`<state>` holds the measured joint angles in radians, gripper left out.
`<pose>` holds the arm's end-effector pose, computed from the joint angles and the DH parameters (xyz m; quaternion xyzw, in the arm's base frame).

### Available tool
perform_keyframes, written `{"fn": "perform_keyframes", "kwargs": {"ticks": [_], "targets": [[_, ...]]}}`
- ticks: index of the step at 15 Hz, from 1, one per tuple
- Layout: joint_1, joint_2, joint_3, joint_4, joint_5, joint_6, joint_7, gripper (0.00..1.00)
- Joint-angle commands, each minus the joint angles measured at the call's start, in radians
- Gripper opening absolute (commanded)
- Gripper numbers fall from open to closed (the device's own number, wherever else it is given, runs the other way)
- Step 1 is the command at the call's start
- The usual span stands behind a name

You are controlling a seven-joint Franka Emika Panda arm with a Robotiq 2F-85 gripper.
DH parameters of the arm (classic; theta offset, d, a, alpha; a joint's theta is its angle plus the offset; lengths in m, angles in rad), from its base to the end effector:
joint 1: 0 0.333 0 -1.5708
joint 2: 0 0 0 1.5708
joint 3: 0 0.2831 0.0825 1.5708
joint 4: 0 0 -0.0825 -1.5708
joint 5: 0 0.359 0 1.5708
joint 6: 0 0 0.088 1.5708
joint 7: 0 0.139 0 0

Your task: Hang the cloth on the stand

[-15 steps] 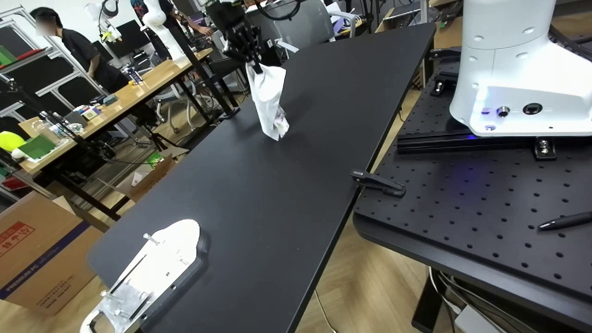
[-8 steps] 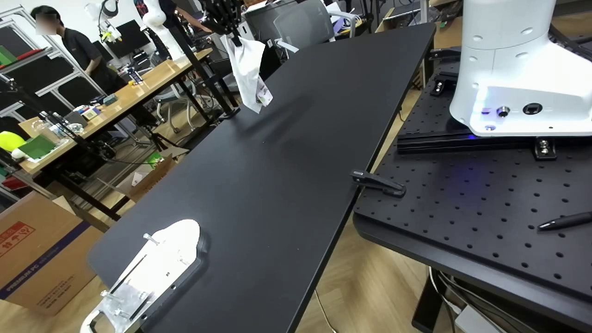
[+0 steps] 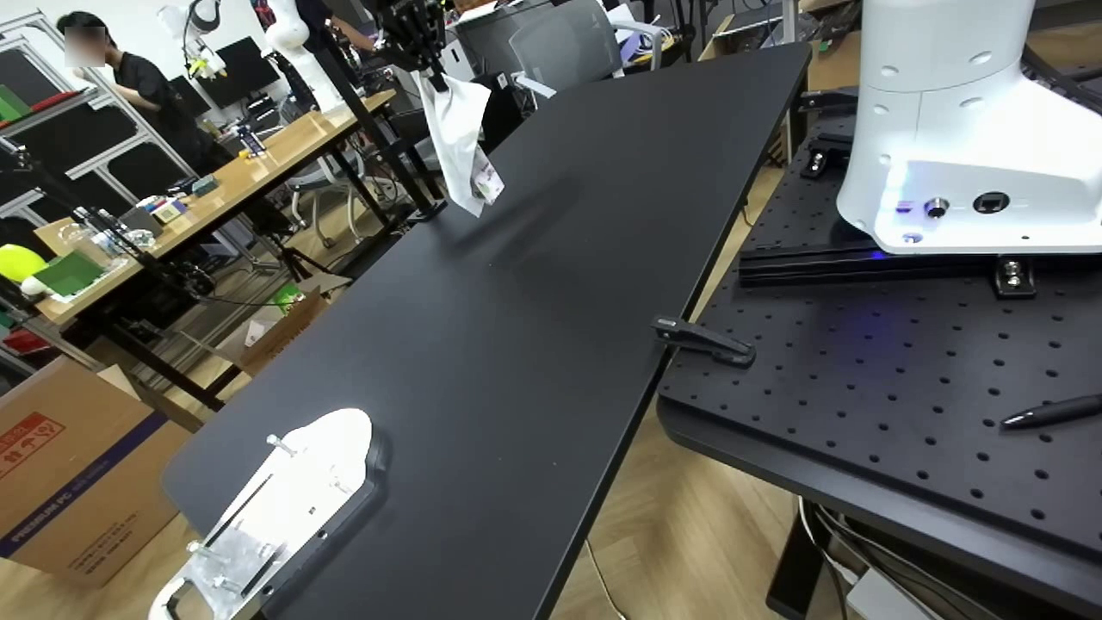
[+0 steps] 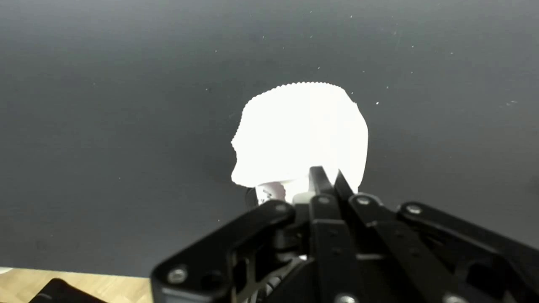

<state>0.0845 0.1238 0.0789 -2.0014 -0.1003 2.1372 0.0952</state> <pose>0.5491 0.0829 0.3474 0.9974 0.0603 0.0111 0.0365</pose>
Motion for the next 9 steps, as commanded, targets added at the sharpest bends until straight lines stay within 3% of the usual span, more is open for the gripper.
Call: {"fn": "perform_keyframes", "kwargs": {"ticks": [1, 9], "targets": [[0.002, 0.030, -0.020, 0.054, -0.090, 0.046, 0.036, 0.01], [-0.009, 0.028, -0.066, 0.071, -0.153, 0.110, 0.067, 0.01]]}}
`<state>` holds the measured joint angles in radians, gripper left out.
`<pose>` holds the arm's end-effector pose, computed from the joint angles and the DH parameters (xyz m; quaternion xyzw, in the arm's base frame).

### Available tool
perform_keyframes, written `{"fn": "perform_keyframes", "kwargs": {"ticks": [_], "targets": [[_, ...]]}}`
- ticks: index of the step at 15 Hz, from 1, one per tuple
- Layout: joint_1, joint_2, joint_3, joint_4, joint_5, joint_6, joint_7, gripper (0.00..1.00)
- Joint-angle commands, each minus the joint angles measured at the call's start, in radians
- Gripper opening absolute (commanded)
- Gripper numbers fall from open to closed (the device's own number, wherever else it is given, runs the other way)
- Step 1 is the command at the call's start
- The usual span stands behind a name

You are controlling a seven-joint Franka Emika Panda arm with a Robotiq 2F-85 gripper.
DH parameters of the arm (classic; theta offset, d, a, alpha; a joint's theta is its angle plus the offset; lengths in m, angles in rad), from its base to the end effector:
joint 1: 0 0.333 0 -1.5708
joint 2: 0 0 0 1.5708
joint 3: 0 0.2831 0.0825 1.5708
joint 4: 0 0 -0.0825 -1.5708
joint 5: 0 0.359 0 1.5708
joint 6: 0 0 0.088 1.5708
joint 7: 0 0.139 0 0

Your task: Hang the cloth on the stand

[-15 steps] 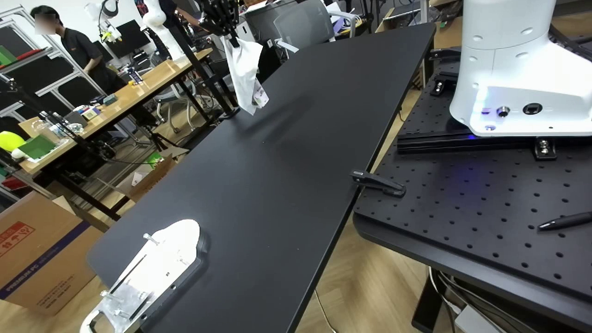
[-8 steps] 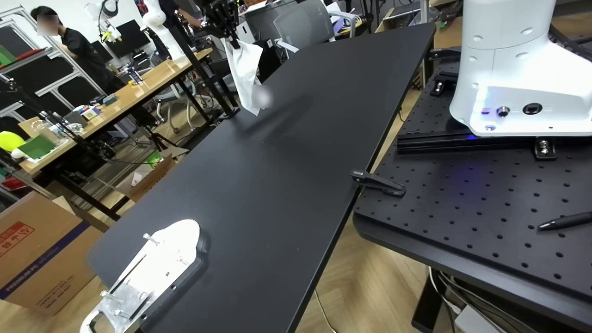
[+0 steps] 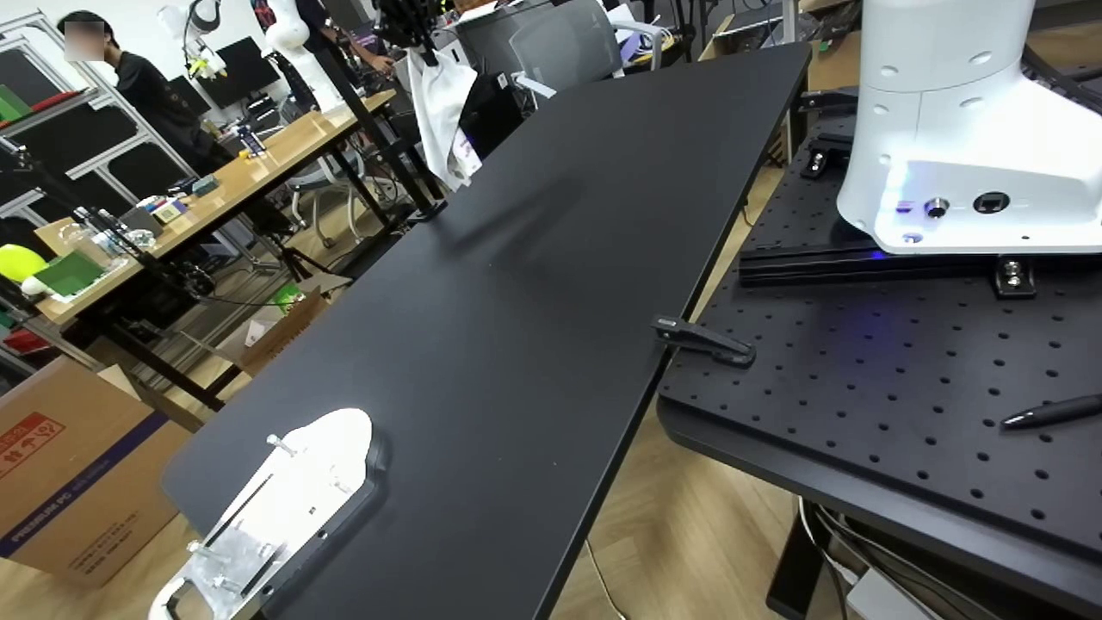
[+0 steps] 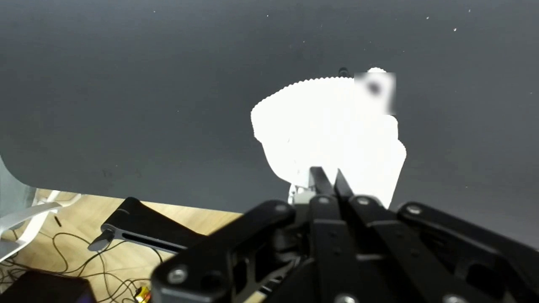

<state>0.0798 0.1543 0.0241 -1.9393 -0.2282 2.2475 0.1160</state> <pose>0.5843 0.0485 0.3696 0.9911 0.0580 0.0862 0.0832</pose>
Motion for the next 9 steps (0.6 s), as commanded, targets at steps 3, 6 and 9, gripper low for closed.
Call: {"fn": "perform_keyframes", "kwargs": {"ticks": [3, 6, 9], "targets": [[-0.013, 0.010, -0.018, -0.001, -0.002, -0.003, 0.041, 0.01], [-0.019, 0.036, -0.020, -0.007, 0.028, -0.004, 0.033, 0.01], [-0.020, 0.063, -0.023, -0.006, 0.044, -0.012, 0.036, 0.28]]}}
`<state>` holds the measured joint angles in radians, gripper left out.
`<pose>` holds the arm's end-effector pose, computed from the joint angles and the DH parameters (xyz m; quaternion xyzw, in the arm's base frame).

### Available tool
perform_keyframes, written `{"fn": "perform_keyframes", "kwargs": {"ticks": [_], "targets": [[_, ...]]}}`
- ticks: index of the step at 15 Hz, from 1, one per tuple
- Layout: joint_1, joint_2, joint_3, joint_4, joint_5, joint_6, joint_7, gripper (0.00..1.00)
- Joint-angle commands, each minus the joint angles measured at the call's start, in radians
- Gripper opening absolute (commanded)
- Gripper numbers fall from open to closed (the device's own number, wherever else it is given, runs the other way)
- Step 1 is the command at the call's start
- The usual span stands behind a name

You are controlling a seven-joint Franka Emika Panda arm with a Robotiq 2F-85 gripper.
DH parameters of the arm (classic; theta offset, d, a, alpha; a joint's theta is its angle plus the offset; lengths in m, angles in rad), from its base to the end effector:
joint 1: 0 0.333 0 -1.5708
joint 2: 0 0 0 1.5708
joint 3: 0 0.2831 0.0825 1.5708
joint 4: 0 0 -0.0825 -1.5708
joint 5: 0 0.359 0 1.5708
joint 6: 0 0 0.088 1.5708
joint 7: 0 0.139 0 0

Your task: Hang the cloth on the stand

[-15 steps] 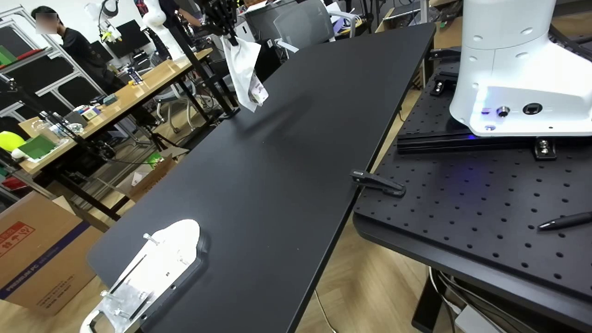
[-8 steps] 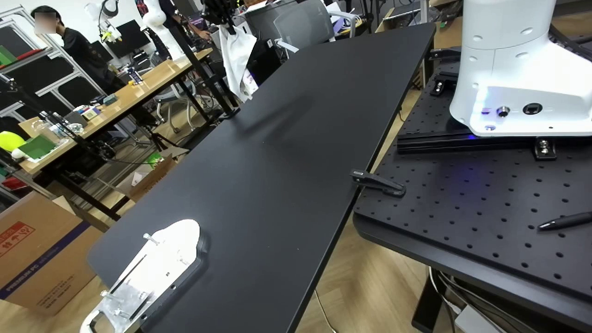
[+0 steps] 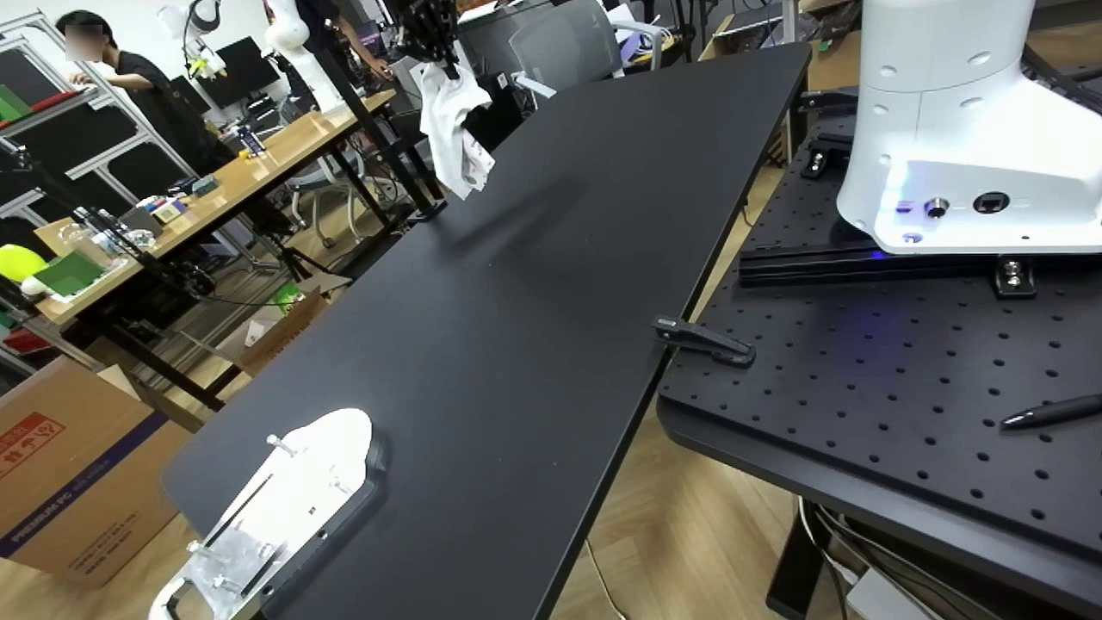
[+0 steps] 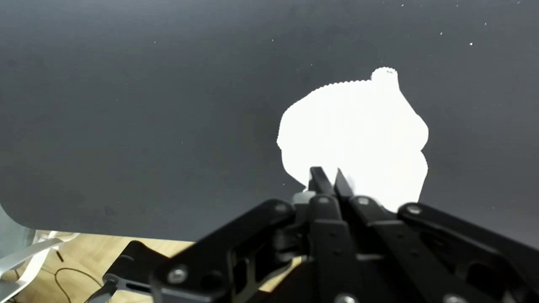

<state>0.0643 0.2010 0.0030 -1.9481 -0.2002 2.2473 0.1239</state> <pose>0.5843 0.0287 0.3380 0.9951 0.0305 0.0563 0.0756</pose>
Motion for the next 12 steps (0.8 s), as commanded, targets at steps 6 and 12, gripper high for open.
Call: {"fn": "perform_keyframes", "kwargs": {"ticks": [6, 12], "targets": [[-0.002, 0.031, -0.008, 0.003, 0.036, -0.016, 0.039, 0.62], [0.001, -0.011, -0.020, 0.000, 0.015, -0.006, 0.076, 0.99]]}}
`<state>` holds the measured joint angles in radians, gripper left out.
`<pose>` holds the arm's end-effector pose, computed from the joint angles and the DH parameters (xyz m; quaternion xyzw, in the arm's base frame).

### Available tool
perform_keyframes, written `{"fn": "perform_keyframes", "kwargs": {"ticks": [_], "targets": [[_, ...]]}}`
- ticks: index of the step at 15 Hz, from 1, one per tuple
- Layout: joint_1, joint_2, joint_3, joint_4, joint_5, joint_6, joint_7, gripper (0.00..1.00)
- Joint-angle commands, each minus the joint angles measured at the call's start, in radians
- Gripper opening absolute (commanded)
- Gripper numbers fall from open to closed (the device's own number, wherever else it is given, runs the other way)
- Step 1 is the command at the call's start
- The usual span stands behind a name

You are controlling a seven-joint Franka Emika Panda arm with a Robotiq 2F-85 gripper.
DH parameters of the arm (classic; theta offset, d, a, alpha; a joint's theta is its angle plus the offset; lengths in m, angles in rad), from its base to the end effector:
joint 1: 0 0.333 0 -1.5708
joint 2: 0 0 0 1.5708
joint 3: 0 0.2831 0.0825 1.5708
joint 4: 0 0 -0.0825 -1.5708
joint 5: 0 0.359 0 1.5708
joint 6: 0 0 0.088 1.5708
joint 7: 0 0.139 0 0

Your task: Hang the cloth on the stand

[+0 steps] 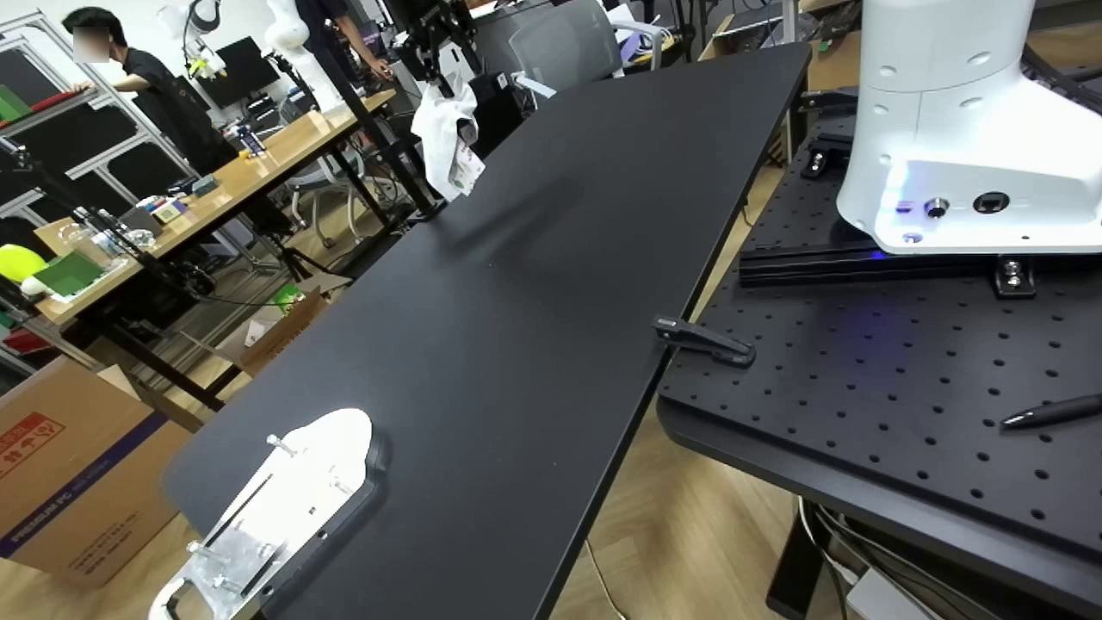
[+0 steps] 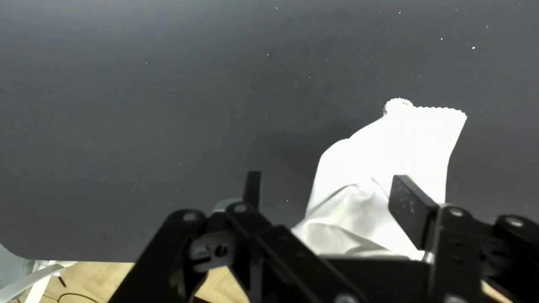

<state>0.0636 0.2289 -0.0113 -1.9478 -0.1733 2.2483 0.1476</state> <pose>0.5845 0.0216 0.3217 0.9969 0.0045 0.0425 0.0667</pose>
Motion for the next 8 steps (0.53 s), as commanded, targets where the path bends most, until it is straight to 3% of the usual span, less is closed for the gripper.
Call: {"fn": "perform_keyframes", "kwargs": {"ticks": [1, 8], "targets": [[0.003, -0.050, -0.008, 0.001, -0.018, -0.010, 0.069, 1.00], [0.008, -0.088, 0.012, 0.025, 0.013, -0.098, 0.120, 0.99]]}}
